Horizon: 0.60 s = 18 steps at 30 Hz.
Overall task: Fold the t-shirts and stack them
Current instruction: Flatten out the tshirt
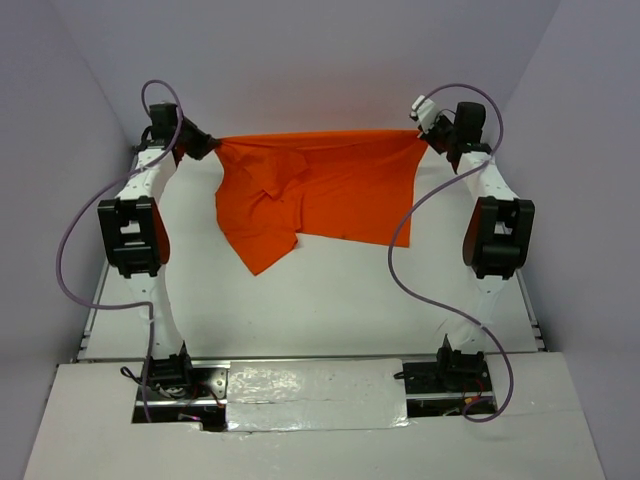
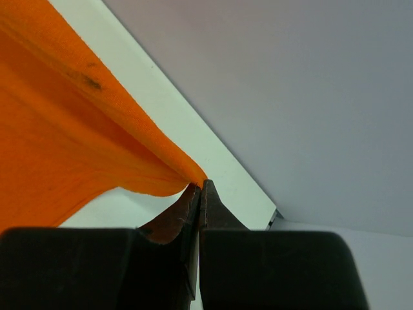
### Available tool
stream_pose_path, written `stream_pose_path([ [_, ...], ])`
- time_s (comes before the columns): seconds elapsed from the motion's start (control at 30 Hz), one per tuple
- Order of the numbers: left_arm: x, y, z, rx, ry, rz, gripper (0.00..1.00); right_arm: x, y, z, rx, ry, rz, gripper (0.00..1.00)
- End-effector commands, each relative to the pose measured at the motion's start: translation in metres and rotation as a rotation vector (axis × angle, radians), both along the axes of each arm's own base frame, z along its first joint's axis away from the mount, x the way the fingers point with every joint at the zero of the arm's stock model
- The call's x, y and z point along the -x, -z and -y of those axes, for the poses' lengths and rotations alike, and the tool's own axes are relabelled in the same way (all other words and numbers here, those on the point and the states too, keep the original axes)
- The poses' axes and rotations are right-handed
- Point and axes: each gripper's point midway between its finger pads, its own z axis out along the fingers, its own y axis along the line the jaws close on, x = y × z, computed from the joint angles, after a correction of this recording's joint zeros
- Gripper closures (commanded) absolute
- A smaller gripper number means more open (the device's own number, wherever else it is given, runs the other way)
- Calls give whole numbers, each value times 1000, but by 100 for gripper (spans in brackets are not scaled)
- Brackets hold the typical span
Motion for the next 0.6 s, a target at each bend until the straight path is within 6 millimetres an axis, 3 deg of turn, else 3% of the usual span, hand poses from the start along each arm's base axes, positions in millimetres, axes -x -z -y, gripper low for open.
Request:
stream_pose_path([
  [0.0,-21,0,-24,-60,-60,63,100,-13,-24,14,46,49,86,100],
  [0.17,-34,25,-29,-52,-77,25,100,-7,-12,9,53,26,59,100],
  [0.57,-57,40,-40,-56,-137,64,100,-9,3,8,51,43,53,100],
])
